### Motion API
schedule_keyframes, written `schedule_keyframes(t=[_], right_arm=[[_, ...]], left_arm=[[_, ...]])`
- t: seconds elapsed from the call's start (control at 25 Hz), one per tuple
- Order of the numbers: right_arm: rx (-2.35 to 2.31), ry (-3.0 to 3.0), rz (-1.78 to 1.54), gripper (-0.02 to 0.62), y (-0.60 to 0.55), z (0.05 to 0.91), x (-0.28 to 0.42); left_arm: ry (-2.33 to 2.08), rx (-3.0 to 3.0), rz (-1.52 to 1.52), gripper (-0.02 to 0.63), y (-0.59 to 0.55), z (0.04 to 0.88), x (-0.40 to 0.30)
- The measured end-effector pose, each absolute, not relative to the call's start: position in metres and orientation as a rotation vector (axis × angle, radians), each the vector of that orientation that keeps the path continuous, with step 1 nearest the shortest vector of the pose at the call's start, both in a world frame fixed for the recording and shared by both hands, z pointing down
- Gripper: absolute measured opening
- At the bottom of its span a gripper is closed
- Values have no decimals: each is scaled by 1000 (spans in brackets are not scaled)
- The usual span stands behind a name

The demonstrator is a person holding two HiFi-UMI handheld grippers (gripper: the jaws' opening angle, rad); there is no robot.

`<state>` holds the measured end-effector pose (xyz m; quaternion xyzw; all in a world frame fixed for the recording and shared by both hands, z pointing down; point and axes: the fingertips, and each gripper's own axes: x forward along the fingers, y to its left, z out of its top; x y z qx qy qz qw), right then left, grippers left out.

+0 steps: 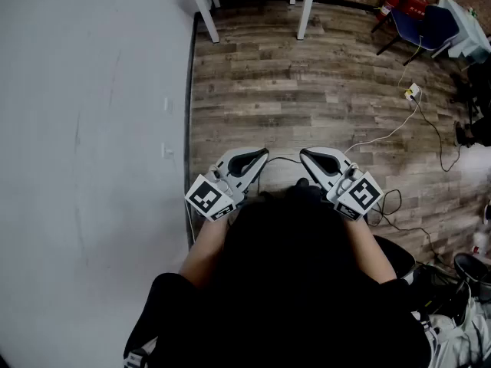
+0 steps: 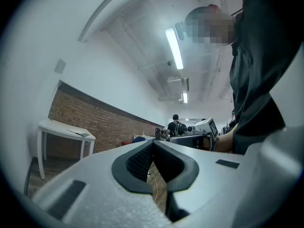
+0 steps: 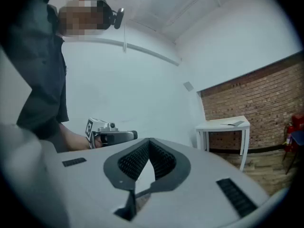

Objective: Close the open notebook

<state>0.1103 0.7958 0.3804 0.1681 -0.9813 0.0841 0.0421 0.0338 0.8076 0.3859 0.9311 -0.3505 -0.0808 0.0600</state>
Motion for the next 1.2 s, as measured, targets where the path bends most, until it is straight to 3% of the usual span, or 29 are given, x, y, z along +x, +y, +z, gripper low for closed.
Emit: schedule_keyframes(t=[0.68,0.92,1.2], right_arm=[[492,-3027,251,6,720,383,73],[369,-2837,79,6,639,421,88],[162,-2902,161,6,544,397,111]], left_arm=[[-1061,2723,-240,17,745,413,-10],[-1118,2674,-143,17,668,430,-18],[-1116,2711,-33,17,556,395,3]])
